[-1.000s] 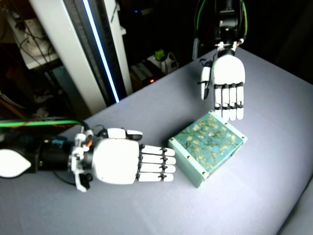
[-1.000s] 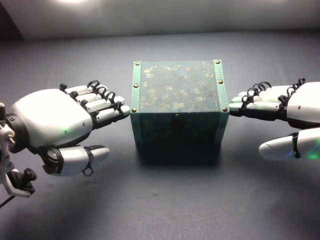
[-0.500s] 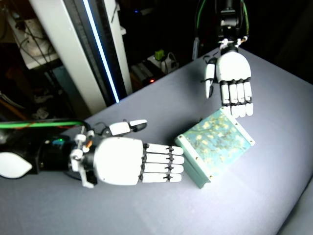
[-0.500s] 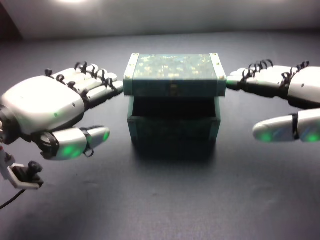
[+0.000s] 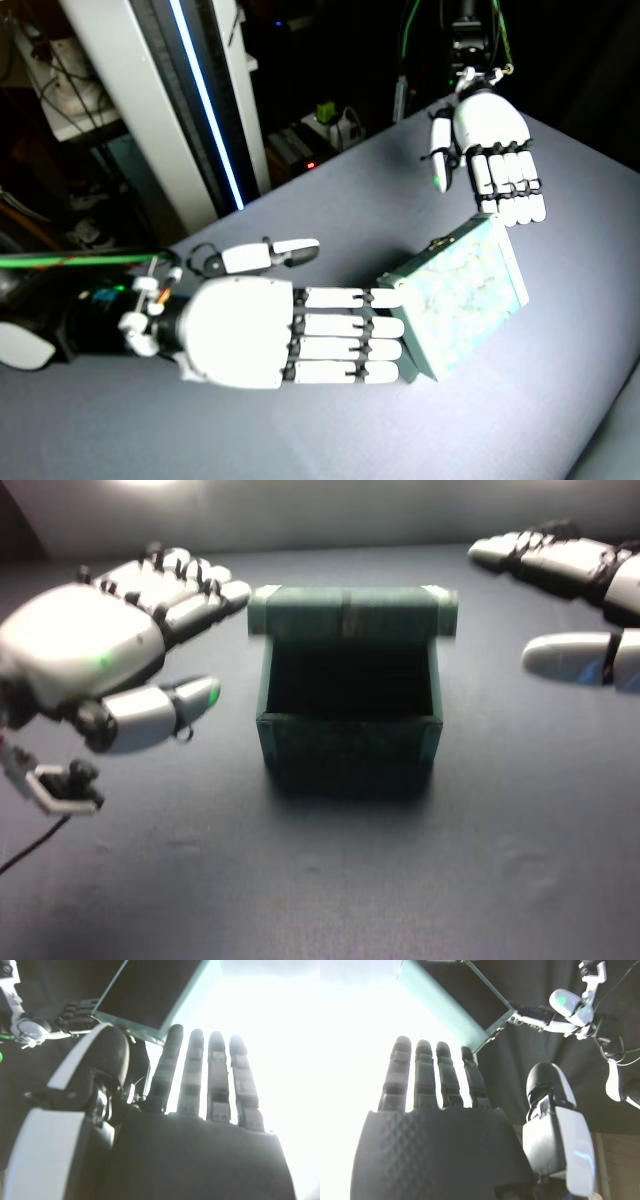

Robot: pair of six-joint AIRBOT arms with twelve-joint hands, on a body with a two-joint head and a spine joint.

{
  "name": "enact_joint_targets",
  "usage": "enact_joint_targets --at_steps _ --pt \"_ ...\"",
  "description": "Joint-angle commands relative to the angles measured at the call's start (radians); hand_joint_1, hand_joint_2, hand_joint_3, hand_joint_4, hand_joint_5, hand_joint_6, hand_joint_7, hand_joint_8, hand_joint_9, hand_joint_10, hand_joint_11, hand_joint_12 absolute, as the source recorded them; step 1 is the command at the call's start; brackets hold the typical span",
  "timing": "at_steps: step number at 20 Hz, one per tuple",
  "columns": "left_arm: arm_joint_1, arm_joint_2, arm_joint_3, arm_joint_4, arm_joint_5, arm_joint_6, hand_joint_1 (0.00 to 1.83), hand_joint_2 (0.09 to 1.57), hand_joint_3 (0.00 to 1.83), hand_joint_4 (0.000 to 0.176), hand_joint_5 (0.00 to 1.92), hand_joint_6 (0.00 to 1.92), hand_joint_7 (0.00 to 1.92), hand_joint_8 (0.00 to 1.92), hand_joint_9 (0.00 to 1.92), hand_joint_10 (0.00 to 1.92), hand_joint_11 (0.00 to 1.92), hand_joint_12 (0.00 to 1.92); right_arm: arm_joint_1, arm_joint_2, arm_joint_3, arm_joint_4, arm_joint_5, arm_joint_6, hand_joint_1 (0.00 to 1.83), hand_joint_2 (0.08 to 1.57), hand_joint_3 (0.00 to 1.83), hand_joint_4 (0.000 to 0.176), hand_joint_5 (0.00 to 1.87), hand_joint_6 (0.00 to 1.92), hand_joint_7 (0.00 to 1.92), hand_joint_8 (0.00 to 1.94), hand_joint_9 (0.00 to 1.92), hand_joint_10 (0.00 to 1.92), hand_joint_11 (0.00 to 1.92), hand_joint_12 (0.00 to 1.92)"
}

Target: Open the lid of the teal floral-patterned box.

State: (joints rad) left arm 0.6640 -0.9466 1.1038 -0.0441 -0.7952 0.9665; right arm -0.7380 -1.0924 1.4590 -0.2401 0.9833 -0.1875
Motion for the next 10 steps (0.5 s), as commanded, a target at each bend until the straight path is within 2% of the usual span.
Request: enact_joint_targets --at_steps 1,2,3,4,5,7,8,10 --pt "-0.023 -0.011 0.012 -0.002 -0.100 0.000 0.00 1.57 0.18 0.000 0.03 0.00 0.02 0.00 0.00 0.00 0.00 0.00 0.014 -0.001 0.010 0.047 0.108 0.003 0.00 1.23 0.00 0.000 0.00 0.00 0.00 0.00 0.00 0.00 0.00 0.00" --pt "-0.042 -0.021 0.023 0.000 -0.092 0.000 0.00 1.57 0.12 0.000 0.02 0.00 0.00 0.00 0.00 0.00 0.00 0.00 0.015 -0.003 0.016 0.054 0.107 0.003 0.00 1.22 0.00 0.012 0.00 0.00 0.00 0.00 0.00 0.00 0.00 0.00" --pt "-0.053 -0.029 0.031 0.002 -0.086 0.000 0.00 1.57 0.05 0.000 0.02 0.00 0.00 0.00 0.00 0.00 0.00 0.00 0.015 -0.006 0.021 0.058 0.106 0.003 0.00 1.22 0.00 0.014 0.00 0.00 0.00 0.00 0.00 0.00 0.00 0.00" --pt "-0.058 -0.031 0.033 0.005 -0.084 0.000 0.00 1.52 0.01 0.000 0.00 0.00 0.00 0.00 0.00 0.00 0.00 0.00 0.015 -0.006 0.024 0.059 0.104 0.006 0.00 1.23 0.00 0.003 0.00 0.00 0.00 0.00 0.00 0.00 0.00 0.00" --pt "-0.056 -0.028 0.031 0.009 -0.081 0.000 0.00 1.52 0.01 0.000 0.00 0.00 0.00 0.00 0.00 0.00 0.00 0.00 0.015 -0.004 0.025 0.049 0.101 0.012 0.00 1.23 0.00 0.003 0.00 0.00 0.00 0.00 0.00 0.00 0.00 0.00" --pt "-0.034 0.006 0.010 0.030 -0.049 0.000 0.00 1.57 0.06 0.000 0.00 0.00 0.00 0.00 0.00 0.00 0.00 0.00 0.015 0.019 0.010 -0.009 0.070 0.022 0.00 1.23 0.00 0.000 0.00 0.00 0.00 0.00 0.00 0.00 0.00 0.00" --pt "-0.022 0.022 0.000 0.037 -0.034 0.000 0.00 1.57 0.18 0.000 0.02 0.00 0.00 0.00 0.00 0.00 0.00 0.00 0.015 0.030 -0.002 -0.037 0.053 0.022 0.00 1.25 0.00 0.000 0.00 0.00 0.00 0.00 0.00 0.00 0.00 0.00" --pt "0.000 0.055 -0.019 0.054 0.000 0.000 0.17 1.57 0.22 0.000 0.09 0.01 0.06 0.01 0.02 0.00 0.02 0.01 0.015 0.054 -0.030 -0.106 0.014 0.023 0.00 1.35 0.02 0.000 0.00 0.00 0.00 0.00 0.00 0.00 0.00 0.00"
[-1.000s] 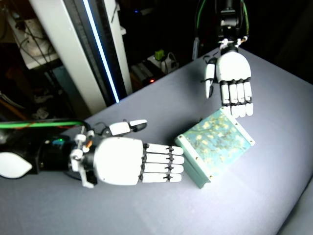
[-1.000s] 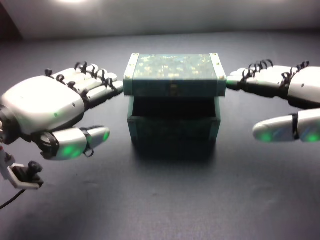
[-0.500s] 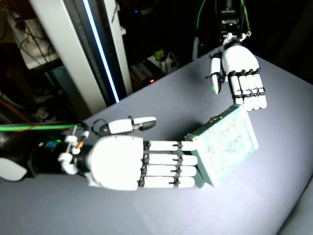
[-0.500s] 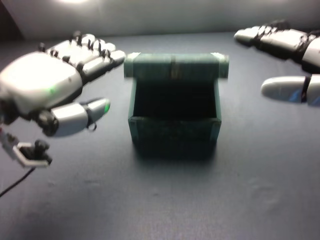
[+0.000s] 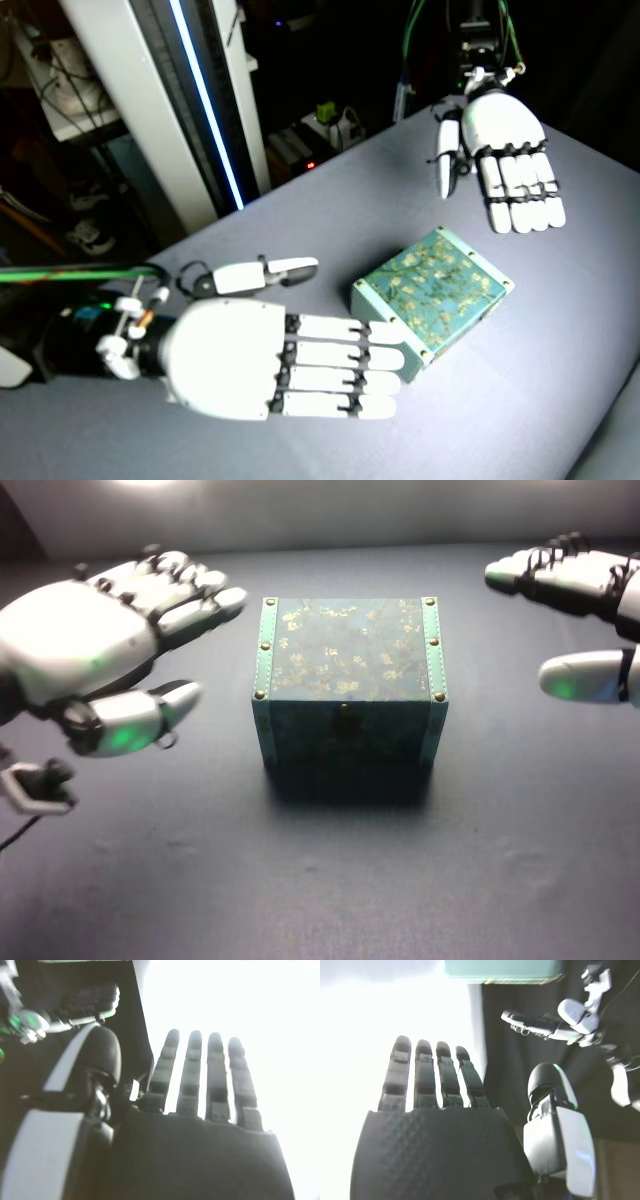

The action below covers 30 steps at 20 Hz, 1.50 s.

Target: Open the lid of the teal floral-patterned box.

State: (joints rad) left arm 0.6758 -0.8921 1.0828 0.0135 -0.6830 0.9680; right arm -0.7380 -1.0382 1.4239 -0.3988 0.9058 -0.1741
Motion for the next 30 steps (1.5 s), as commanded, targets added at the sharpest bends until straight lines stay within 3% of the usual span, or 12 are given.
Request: enact_joint_targets --at_steps 1,3,6,7,8,10,11,22,23,26,28,30 --pt "-0.003 0.015 -0.007 0.007 -0.094 -0.001 0.17 1.57 0.22 0.000 0.09 0.01 0.06 0.01 0.02 0.00 0.02 0.01 0.015 0.011 -0.008 0.019 0.074 0.010 0.00 1.35 0.02 0.000 0.00 0.00 0.00 0.00 0.00 0.00 0.00 0.00" --pt "0.008 0.039 -0.021 0.030 -0.064 -0.001 0.21 1.57 0.16 0.000 0.09 0.00 0.06 0.00 0.03 0.00 0.03 0.01 0.015 0.030 -0.026 -0.052 0.042 0.027 0.00 1.41 0.03 0.017 0.00 0.00 0.00 0.00 0.00 0.00 0.09 0.04" --pt "0.005 0.048 -0.031 0.085 0.006 -0.001 0.05 1.57 0.16 0.000 0.12 0.00 0.12 0.01 0.14 0.01 0.14 0.06 0.015 0.041 -0.034 -0.143 -0.001 0.066 0.00 1.35 0.00 0.112 0.00 0.00 0.00 0.00 0.00 0.00 0.00 0.00" --pt "0.001 0.045 -0.031 0.095 0.023 -0.001 0.06 1.57 0.17 0.000 0.14 0.01 0.12 0.01 0.14 0.01 0.18 0.08 0.015 0.040 -0.034 -0.159 -0.011 0.074 0.00 1.20 0.00 0.068 0.00 0.00 0.00 0.00 0.00 0.00 0.00 0.00" --pt "-0.006 0.037 -0.028 0.108 0.046 -0.001 0.27 1.57 0.15 0.000 0.20 0.00 0.22 0.01 0.25 0.01 0.23 0.12 0.015 0.037 -0.034 -0.177 -0.022 0.082 0.00 1.15 0.00 0.059 0.00 0.00 0.00 0.00 0.00 0.00 0.01 0.00" --pt "-0.019 0.020 -0.024 0.132 0.077 -0.001 0.26 1.57 0.15 0.000 0.19 0.00 0.25 0.01 0.29 0.01 0.23 0.13 0.015 0.027 -0.032 -0.204 -0.035 0.095 0.00 1.14 0.00 0.066 0.00 0.00 0.00 0.00 0.00 0.00 0.00 0.00" --pt "-0.031 0.007 -0.022 0.150 0.095 -0.001 0.15 1.57 0.17 0.000 0.09 0.00 0.17 0.00 0.24 0.00 0.25 0.15 0.015 0.018 -0.029 -0.217 -0.039 0.103 0.00 1.17 0.00 0.000 0.00 0.00 0.00 0.00 0.00 0.00 0.00 0.00" --pt "-0.044 -0.052 -0.002 0.174 0.114 -0.001 0.00 1.57 0.17 0.000 0.00 0.00 0.03 0.00 0.10 0.00 0.07 0.08 0.015 -0.051 -0.010 -0.213 -0.030 0.108 0.00 1.15 0.00 0.012 0.00 0.00 0.00 0.00 0.10 0.01 0.22 0.12" --pt "-0.045 -0.052 -0.002 0.174 0.110 -0.001 0.00 1.57 0.17 0.000 0.00 0.00 0.03 0.00 0.12 0.01 0.08 0.09 0.015 -0.052 -0.010 -0.209 -0.025 0.108 0.00 1.11 0.00 0.022 0.00 0.00 0.00 0.00 0.15 0.00 0.10 0.48" --pt "-0.044 -0.053 -0.003 0.168 0.075 -0.020 0.00 1.57 0.16 0.000 0.01 0.00 0.06 0.01 0.14 0.01 0.06 0.08 0.015 -0.052 -0.012 -0.179 0.008 0.108 0.00 1.10 0.00 0.035 0.00 0.00 0.00 0.00 0.05 0.01 0.00 0.47" --pt "-0.042 -0.052 -0.005 0.167 0.035 -0.046 0.00 1.57 0.18 0.000 0.03 0.00 0.06 0.00 0.12 0.00 0.06 0.08 0.015 -0.050 -0.015 -0.148 0.041 0.108 0.00 1.10 0.00 0.026 0.00 0.00 0.00 0.00 0.00 0.00 0.03 0.10" --pt "-0.042 -0.049 -0.008 0.152 -0.006 -0.051 0.00 1.57 0.22 0.000 0.04 0.01 0.07 0.01 0.14 0.01 0.07 0.09 0.015 -0.044 -0.022 -0.106 0.084 0.108 0.00 1.11 0.01 0.010 0.00 0.00 0.00 0.00 0.00 0.00 0.03 0.10"
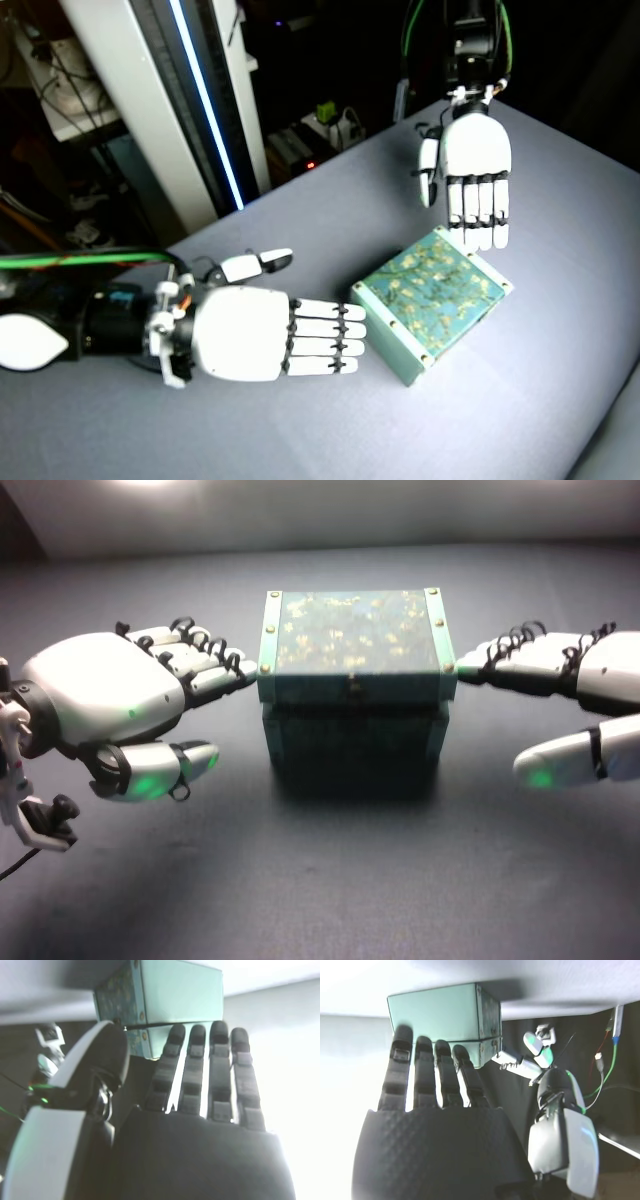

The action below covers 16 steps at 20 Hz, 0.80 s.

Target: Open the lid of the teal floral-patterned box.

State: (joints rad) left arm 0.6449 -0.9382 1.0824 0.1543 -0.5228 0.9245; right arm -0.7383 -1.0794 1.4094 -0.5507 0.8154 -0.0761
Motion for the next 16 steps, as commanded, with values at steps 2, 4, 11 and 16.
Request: enact_joint_targets --at_steps 2,4,11,16 --pt "-0.008 -0.002 -0.009 -0.017 -0.217 -0.008 0.00 1.57 0.17 0.000 0.01 0.00 0.04 0.01 0.08 0.00 0.02 0.28 0.016 -0.001 -0.008 0.088 0.218 0.009 0.00 1.13 0.02 0.008 0.00 0.00 0.00 0.00 0.03 0.01 0.11 0.13" --pt "-0.005 -0.004 -0.010 -0.046 -0.259 -0.008 0.00 1.57 0.02 0.000 0.07 0.00 0.05 0.00 0.06 0.00 0.01 0.18 0.016 -0.001 -0.007 0.119 0.254 0.009 0.00 1.20 0.00 0.000 0.00 0.00 0.00 0.00 0.03 0.00 0.05 0.15" --pt "-0.003 -0.028 -0.007 -0.175 -0.382 0.054 0.03 1.57 0.23 0.000 0.08 0.00 0.06 0.00 0.07 0.01 0.03 0.06 0.016 -0.020 0.001 0.265 0.331 -0.043 0.00 1.18 0.00 0.092 0.00 0.00 0.00 0.00 0.00 0.00 0.00 0.00" --pt "-0.027 -0.077 0.032 -0.241 -0.418 0.072 0.00 1.49 0.00 0.000 0.01 0.00 0.00 0.00 0.00 0.00 0.00 0.04 0.017 -0.069 0.073 0.357 0.320 -0.052 0.00 1.19 0.00 0.012 0.00 0.00 0.00 0.00 0.00 0.00 0.00 0.00"
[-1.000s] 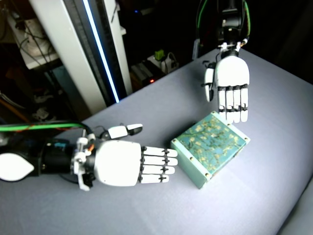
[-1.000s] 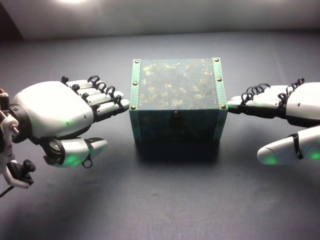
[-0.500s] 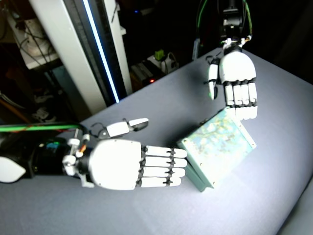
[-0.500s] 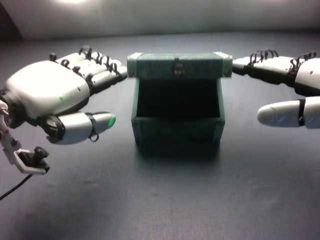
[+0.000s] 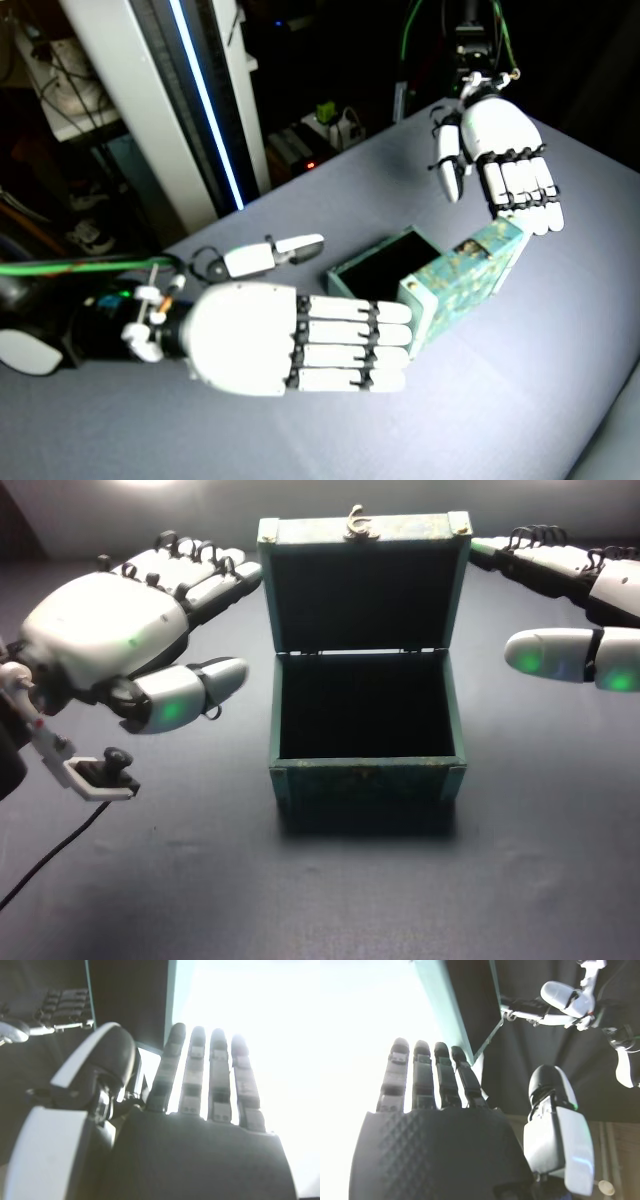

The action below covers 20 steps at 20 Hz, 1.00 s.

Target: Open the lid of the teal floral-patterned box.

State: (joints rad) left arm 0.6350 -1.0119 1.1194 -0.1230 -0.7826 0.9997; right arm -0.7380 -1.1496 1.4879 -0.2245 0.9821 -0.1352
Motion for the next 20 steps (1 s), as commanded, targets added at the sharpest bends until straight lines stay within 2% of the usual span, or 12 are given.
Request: enact_joint_targets --at_steps 1,6,12,14,15,16,17,18,20 --pt "-0.027 -0.012 0.002 0.033 -0.156 0.002 0.00 1.50 0.01 0.000 0.03 0.01 0.01 0.00 0.00 0.00 0.01 0.04 0.024 -0.004 0.008 0.040 0.137 0.007 0.00 1.21 0.00 0.000 0.00 0.00 0.00 0.00 0.00 0.00 0.00 0.00" --pt "-0.045 -0.015 0.021 0.015 -0.133 0.026 0.00 1.57 0.07 0.000 0.07 0.01 0.03 0.01 0.03 0.01 0.01 0.04 0.041 -0.011 0.045 0.042 0.073 0.007 0.00 1.21 0.00 0.000 0.00 0.00 0.00 0.00 0.00 0.00 0.00 0.00" --pt "-0.013 0.034 0.019 -0.067 -0.166 0.054 0.00 1.57 0.06 0.000 0.06 0.01 0.01 0.00 0.01 0.00 0.01 0.01 0.041 0.017 0.040 0.066 0.070 0.007 0.00 1.21 0.00 0.000 0.00 0.00 0.00 0.00 0.00 0.00 0.00 0.00" --pt "-0.005 0.047 0.015 -0.080 -0.179 0.057 0.00 1.57 0.11 0.000 0.07 0.01 0.01 0.00 0.02 0.00 0.04 0.02 0.041 0.023 0.036 0.072 0.066 0.003 0.00 1.22 0.00 0.021 0.00 0.00 0.00 0.00 0.00 0.00 0.00 0.00" --pt "0.000 0.054 0.010 -0.085 -0.187 0.058 0.00 1.57 0.11 0.000 0.07 0.01 0.01 0.00 0.02 0.00 0.04 0.02 0.041 0.024 0.034 0.075 0.062 -0.001 0.00 1.22 0.00 0.021 0.00 0.00 0.00 0.00 0.00 0.00 0.00 0.00" --pt "0.008 0.060 0.005 -0.091 -0.197 0.059 0.00 1.57 0.14 0.000 0.08 0.01 0.02 0.00 0.03 0.01 0.05 0.02 0.041 0.024 0.033 0.078 0.059 -0.004 0.00 1.24 0.01 0.018 0.00 0.00 0.00 0.00 0.00 0.00 0.00 0.00" --pt "0.021 0.068 -0.005 -0.098 -0.223 0.059 0.00 1.57 0.15 0.000 0.08 0.01 0.03 0.01 0.04 0.01 0.06 0.03 0.040 0.024 0.031 0.082 0.059 -0.004 0.00 1.24 0.01 0.024 0.00 0.00 0.00 0.00 0.00 0.00 0.00 0.00" --pt "0.037 0.079 -0.019 -0.102 -0.249 0.059 0.00 1.57 0.14 0.000 0.12 0.01 0.07 0.01 0.07 0.01 0.07 0.04 0.040 0.024 0.025 0.083 0.066 -0.006 0.00 1.23 0.00 0.018 0.00 0.00 0.00 0.00 0.00 0.00 0.00 0.00" --pt "0.087 0.114 -0.065 -0.107 -0.357 0.044 0.00 1.57 0.10 0.000 0.11 0.00 0.08 0.00 0.08 0.00 0.07 0.05 0.030 0.052 -0.017 0.092 0.117 -0.024 0.00 1.24 0.01 0.018 0.00 0.00 0.00 0.00 0.00 0.00 0.00 0.00"
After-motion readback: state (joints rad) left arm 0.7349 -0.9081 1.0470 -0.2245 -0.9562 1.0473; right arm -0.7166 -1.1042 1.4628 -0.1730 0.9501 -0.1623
